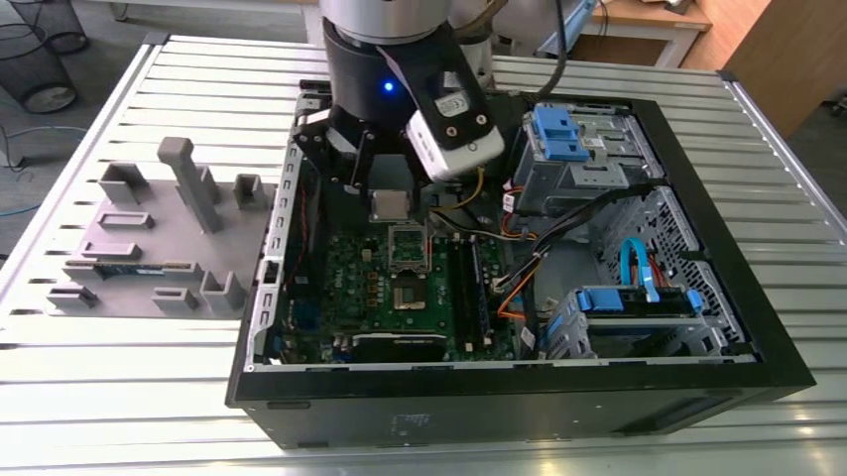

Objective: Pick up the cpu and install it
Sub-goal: 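Pick up the cpu and move it towards the insertion slot, then place the cpu into insertion slot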

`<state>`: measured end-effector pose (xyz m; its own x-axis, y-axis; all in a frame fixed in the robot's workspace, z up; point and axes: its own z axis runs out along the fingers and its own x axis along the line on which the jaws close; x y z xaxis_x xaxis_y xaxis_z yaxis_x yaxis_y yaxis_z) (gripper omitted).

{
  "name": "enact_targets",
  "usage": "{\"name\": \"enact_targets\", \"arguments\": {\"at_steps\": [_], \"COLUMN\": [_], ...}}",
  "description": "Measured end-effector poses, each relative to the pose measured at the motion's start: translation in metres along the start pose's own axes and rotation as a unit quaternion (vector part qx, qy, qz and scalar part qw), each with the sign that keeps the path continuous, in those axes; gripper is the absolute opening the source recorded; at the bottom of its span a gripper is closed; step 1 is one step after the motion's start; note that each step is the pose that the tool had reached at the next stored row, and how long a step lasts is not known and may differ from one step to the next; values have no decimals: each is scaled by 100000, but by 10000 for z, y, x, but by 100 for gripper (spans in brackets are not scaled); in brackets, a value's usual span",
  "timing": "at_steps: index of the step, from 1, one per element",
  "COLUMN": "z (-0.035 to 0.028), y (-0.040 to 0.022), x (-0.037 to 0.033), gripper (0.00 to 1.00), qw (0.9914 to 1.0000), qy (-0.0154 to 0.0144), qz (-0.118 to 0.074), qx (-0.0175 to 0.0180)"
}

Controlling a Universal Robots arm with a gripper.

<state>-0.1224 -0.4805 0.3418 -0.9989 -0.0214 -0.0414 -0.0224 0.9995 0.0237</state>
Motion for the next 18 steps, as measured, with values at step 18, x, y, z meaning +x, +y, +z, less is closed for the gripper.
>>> {"name": "enact_targets", "arguments": {"at_steps": [18], "z": [188], "y": [-16], "x": [-218], "gripper": [47], "qw": [100000], "qy": [17], "qz": [78], "qx": [2]}}
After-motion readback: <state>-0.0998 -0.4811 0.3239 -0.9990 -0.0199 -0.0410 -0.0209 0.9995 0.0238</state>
